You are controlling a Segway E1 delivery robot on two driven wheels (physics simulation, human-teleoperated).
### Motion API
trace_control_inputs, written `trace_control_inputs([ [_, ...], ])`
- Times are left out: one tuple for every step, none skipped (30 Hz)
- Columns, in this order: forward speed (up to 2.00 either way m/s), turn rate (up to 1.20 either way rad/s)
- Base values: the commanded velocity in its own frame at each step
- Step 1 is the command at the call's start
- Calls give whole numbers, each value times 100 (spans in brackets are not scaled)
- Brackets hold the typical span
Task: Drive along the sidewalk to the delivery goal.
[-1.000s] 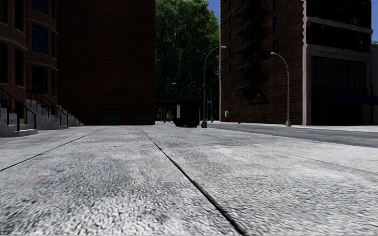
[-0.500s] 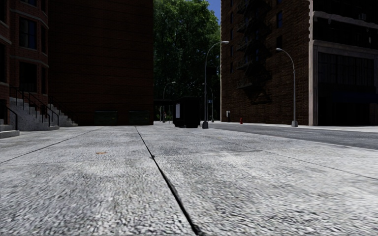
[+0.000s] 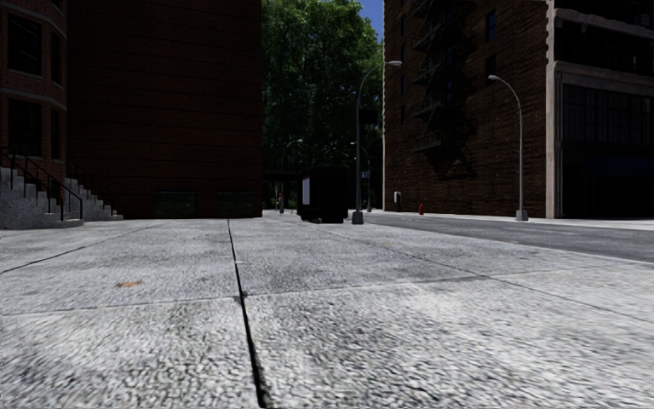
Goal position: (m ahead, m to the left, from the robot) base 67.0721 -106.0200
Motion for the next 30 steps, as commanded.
trace_control_inputs([
  [200,0],
  [200,0],
  [200,0],
  [200,0],
  [200,0],
  [200,0],
  [200,0],
  [200,0],
  [200,0],
  [200,0],
  [200,7],
  [200,15],
  [200,15],
  [200,19],
  [200,21],
  [200,21],
  [200,24],
  [200,27],
  [200,27],
  [200,27],
  [200,28],
  [200,28],
  [200,28],
  [200,28],
  [200,28],
  [200,31],
  [200,31],
  [200,28],
  [200,28],
  [200,13],
])
